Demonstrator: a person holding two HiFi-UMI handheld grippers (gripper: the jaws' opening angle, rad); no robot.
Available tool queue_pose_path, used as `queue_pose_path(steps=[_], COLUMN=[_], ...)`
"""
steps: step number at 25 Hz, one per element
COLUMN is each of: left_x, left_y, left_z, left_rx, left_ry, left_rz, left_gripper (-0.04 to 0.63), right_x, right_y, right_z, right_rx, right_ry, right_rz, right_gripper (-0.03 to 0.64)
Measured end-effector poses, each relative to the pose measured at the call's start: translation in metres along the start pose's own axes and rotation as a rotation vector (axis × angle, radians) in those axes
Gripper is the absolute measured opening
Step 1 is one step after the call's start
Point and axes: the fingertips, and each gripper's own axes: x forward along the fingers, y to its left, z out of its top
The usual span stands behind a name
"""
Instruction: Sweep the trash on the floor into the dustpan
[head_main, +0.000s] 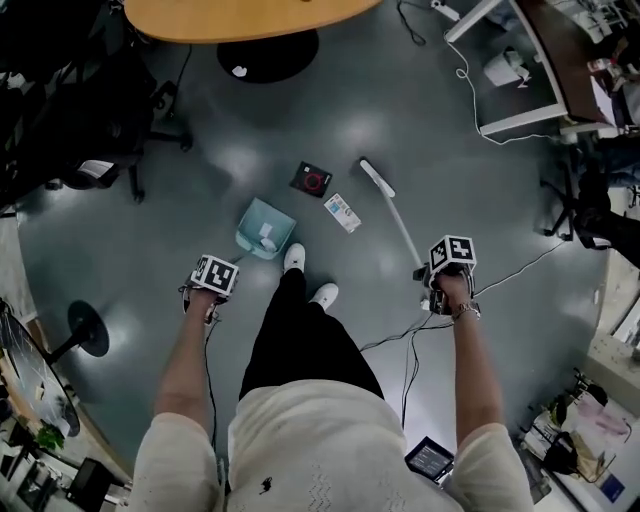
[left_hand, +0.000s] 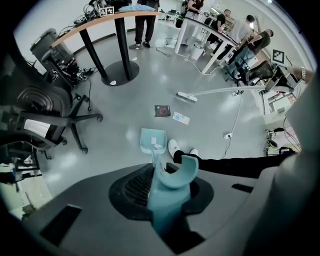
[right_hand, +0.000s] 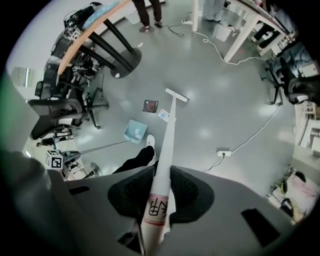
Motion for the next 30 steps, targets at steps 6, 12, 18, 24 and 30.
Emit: queue_pose_path(steps=[6,12,18,24,30], left_x=[0.006,0.005,0.008,0.014,0.015], left_y=[0.013,0.016,0.023,0.022,0.03], left_z=[0.046,0.068,0.064,0.056,0.052], left_rx=[-0.002,0.008,0.007,0.006,0.017], left_ry=[0.035,0.046,0.045,0.038,0.028], left_rz=[-0.033,-0.047,-0.056,-0.055,-0.056], left_gripper=[0.092,0.092,0.092,0.092,0.092], right_x=[0.024,0.045,0.058,0.06,0.054], right_y=[0.054,0.087,0.131,0.161,0.185], right_z=[0.03,0.007,-0.025,-0.056,-0.079], right_rx=[-0.307,-0.591,-0.624,-0.721,-0.69], right_ry=[0.098,0.158,0.219,0.276,0.326], right_rz=[-0.215,-0.328,-0.227,-0.18,-0.108], right_gripper=[0.11,0.112,0.114,0.115,0.115])
